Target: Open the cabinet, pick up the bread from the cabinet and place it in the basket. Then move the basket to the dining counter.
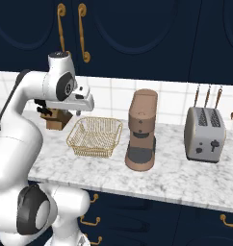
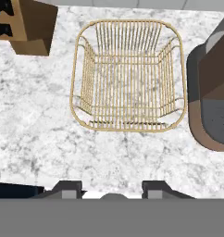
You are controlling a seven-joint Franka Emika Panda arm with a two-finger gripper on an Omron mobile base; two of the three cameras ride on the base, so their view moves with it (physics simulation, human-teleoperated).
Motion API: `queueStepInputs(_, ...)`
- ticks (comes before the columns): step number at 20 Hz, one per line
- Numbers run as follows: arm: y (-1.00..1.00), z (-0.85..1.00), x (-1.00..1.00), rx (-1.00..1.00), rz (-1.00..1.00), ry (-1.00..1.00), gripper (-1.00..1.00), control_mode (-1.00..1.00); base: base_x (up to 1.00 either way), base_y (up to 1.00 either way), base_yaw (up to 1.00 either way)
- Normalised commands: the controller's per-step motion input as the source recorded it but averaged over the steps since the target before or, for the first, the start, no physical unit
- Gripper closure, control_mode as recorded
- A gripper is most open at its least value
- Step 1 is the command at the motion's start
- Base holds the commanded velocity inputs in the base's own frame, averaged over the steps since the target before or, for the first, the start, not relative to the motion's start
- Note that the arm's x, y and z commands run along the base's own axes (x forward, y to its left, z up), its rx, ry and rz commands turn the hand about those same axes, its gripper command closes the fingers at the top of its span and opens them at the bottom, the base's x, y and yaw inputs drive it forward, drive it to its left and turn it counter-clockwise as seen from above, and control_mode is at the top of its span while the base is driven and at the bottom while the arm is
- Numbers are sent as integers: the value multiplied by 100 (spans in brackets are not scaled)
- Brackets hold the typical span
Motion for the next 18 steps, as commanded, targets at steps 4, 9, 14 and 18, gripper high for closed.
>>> queueStepInputs(4, 0, 0, -54, 0, 1, -2, -100, -100, 0, 0, 0)
queueStepInputs(9, -1, 32, -73, -1, -1, -31, -100, -100, 0, 0, 0)
queueStepInputs(14, -6, 78, -32, 0, 0, -25, -100, -100, 0, 0, 0)
queueStepInputs(18, -32, 94, -4, -3, 0, -9, -100, -100, 0, 0, 0)
